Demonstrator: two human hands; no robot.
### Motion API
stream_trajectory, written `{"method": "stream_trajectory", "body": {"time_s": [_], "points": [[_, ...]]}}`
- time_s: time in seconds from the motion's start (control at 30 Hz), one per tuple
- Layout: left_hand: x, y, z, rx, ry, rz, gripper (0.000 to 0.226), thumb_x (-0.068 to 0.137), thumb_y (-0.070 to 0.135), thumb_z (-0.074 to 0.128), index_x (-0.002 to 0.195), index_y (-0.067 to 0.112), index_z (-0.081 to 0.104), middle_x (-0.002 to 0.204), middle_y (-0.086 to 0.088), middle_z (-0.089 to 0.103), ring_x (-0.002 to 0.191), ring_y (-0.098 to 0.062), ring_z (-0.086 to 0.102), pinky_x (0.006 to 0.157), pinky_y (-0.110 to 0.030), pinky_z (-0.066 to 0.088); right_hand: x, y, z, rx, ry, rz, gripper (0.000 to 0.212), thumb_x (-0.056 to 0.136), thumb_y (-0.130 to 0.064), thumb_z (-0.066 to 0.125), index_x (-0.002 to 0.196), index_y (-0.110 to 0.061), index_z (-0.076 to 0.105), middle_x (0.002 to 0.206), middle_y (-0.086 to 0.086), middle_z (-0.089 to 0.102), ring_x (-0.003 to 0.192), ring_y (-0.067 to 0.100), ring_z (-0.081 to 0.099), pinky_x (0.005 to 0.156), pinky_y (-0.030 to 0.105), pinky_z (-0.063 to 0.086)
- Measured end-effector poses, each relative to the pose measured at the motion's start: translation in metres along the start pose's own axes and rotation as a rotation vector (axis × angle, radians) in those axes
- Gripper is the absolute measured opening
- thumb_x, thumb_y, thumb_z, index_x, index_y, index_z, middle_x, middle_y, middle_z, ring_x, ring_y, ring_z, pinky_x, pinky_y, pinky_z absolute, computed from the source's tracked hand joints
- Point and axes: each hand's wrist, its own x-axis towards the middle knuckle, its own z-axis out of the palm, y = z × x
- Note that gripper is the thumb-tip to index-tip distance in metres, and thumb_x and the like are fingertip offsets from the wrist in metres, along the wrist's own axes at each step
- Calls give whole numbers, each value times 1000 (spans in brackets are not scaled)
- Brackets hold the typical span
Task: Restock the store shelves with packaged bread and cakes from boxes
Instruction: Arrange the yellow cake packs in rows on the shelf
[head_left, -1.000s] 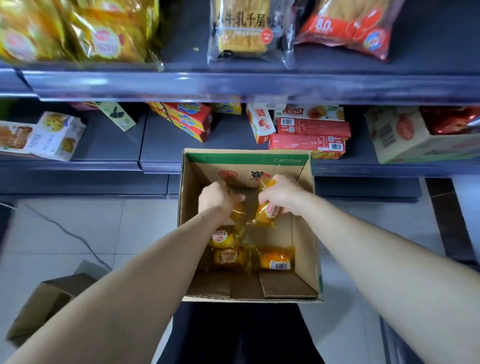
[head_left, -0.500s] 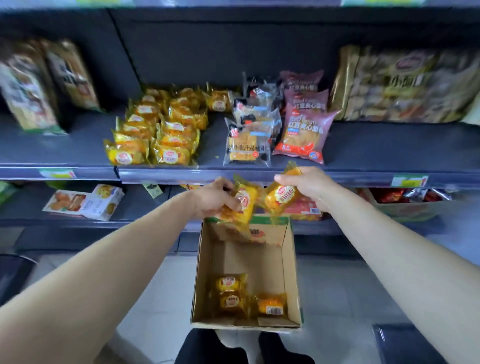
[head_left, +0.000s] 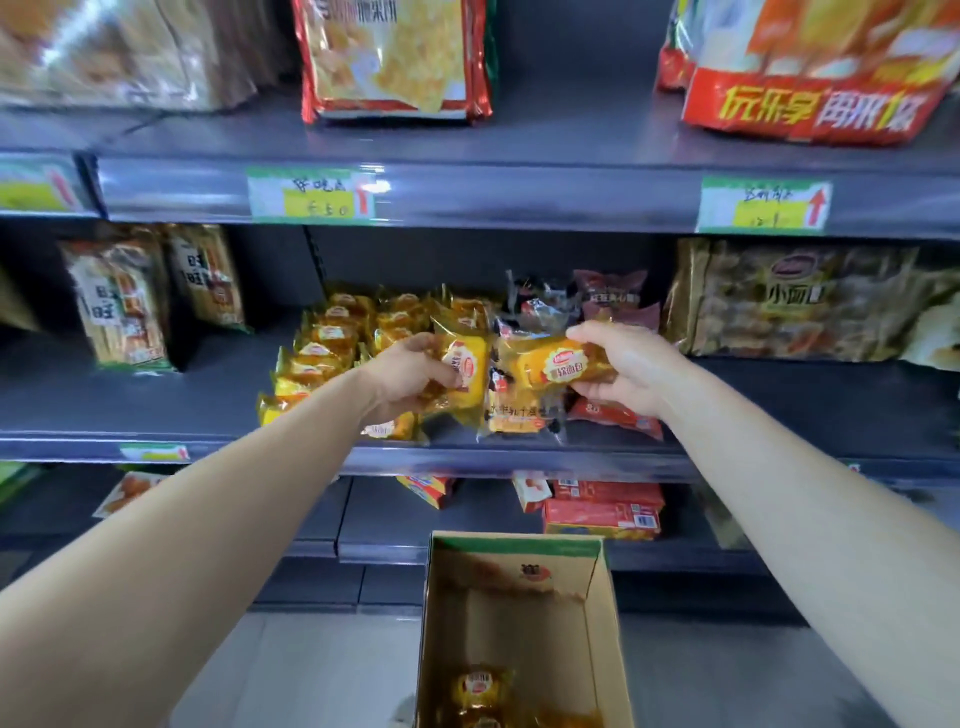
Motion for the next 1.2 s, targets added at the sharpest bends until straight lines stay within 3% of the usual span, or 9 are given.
{"method": "stream_trajectory", "body": {"time_s": [0.13, 0.27, 0.37, 0.47, 0.63, 0.8, 0.93, 1.1, 1.2], "points": [[6, 11, -25, -79, 125, 51, 76, 80, -6, 65, 144, 15, 31, 123, -12, 60, 97, -25, 64, 86, -40, 53, 24, -14, 22, -42, 66, -64, 20, 84, -20, 71, 98, -16, 58, 103, 6, 67, 93, 17, 62, 83, 36, 52], [16, 17, -52, -163, 272, 107, 75, 81, -5, 65, 144, 14, 30, 119, -11, 59, 92, -24, 66, 73, -33, 56, 62, -30, 53, -213, 305, -200, 56, 78, -39, 74, 125, -15, 56, 122, 5, 61, 111, 24, 60, 97, 38, 48], [24, 15, -69, -211, 288, 97, 76, 80, -5, 66, 144, 14, 29, 118, -12, 60, 96, -27, 66, 76, -35, 56, 91, -38, 82, -506, 415, -259, 50, 88, -44, 62, 123, -10, 54, 125, 9, 58, 114, 27, 58, 94, 32, 48], [30, 12, -82, -205, 274, 74, 76, 80, -5, 66, 144, 17, 31, 121, -12, 61, 98, -27, 66, 71, -32, 55, 118, -39, 108, -785, 472, -330, 46, 93, -45, 52, 119, -7, 59, 124, 11, 61, 113, 28, 60, 81, 29, 47], [47, 6, -101, -190, 228, 46, 70, 79, -4, 67, 140, 14, 37, 116, -11, 64, 93, -25, 67, 68, -32, 54, 163, -26, 130, -1004, 498, -333, 38, 97, -38, 47, 112, -5, 61, 116, 14, 65, 106, 29, 63, 70, 29, 45], [67, 2, -108, -155, 184, 26, 65, 78, -2, 68, 135, 12, 43, 109, -9, 68, 93, -24, 68, 68, -32, 53, 203, -13, 153, -1117, 416, -334, 32, 97, -27, 50, 118, -6, 60, 121, 14, 63, 111, 31, 61, 81, 32, 47], [79, 1, -110, -144, 160, 12, 59, 78, -3, 68, 131, 12, 47, 107, -8, 70, 93, -23, 69, 69, -32, 54, 228, 4, 157, -1091, 371, -270, 27, 100, -17, 46, 114, -1, 62, 118, 16, 64, 110, 29, 61, 74, 30, 47], [92, 0, -116, -155, 150, -5, 71, 75, -3, 70, 138, 12, 41, 114, -9, 67, 100, -26, 67, 83, -38, 55, 247, 5, 144, -1195, 327, -213, 22, 96, -8, 51, 114, 2, 59, 117, 19, 63, 114, 32, 58, 88, 33, 48], [95, 0, -114, -125, 135, 2, 69, 76, -3, 70, 137, 11, 43, 113, -9, 68, 100, -26, 67, 85, -38, 54, 257, 9, 137, -1278, 327, -211, 20, 92, -9, 57, 109, 1, 59, 119, 20, 60, 127, 37, 46, 86, 37, 51]]}}
